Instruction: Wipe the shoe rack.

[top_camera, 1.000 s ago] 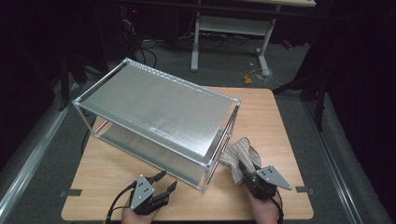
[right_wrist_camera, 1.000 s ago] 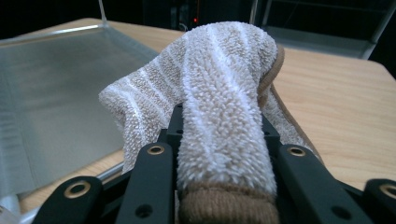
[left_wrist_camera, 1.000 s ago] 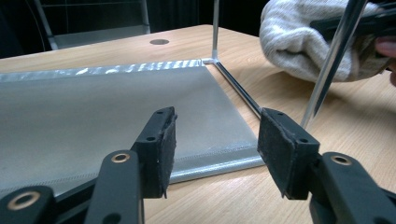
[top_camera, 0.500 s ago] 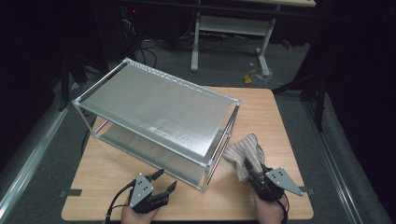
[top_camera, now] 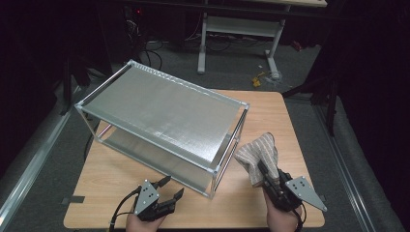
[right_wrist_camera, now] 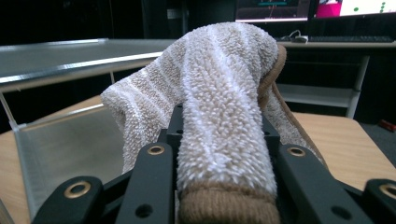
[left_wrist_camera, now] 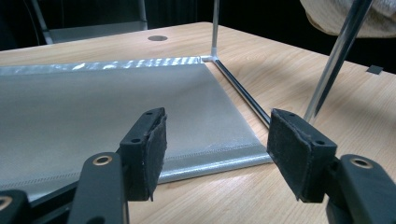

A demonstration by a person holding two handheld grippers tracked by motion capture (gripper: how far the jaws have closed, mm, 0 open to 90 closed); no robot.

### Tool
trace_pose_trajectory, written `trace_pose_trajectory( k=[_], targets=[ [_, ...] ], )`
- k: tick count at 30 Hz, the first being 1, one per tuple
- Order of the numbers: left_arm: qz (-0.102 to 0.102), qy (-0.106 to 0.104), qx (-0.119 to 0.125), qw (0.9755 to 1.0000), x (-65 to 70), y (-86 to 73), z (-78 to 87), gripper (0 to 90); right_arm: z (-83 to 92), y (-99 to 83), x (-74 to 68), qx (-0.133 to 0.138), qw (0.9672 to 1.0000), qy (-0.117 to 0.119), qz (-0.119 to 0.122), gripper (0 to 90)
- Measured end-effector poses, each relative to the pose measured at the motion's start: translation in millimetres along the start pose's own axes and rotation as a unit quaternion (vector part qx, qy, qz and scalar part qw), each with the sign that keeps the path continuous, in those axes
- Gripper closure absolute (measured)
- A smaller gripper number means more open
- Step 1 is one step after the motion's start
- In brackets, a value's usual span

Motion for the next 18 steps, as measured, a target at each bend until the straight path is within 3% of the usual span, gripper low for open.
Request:
trace_pose_trajectory(
  k=[5,18],
  targets=[
    [0.010,-0.003,0.001,0.9999,0.6,0.5,0.4,38.2,2.4,7.9,0.3,0.017,0.9999,-0.002,-0.002,68.9],
    [0.007,-0.002,0.004,1.0000,0.0,1.4,0.7,38.3,5.1,22.0,-2.0,0.039,0.9991,0.004,-0.012,68.4]
  ],
)
Point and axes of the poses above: each handheld gripper's, and its own axes: z roughly backward along the jaws, y roughly out of its top, x roughly to its right, the point moved 9 cm from there along -z, roughly forward along the jaws, and after that the axes turned 6 degrees about x, right-handed, at the moved point
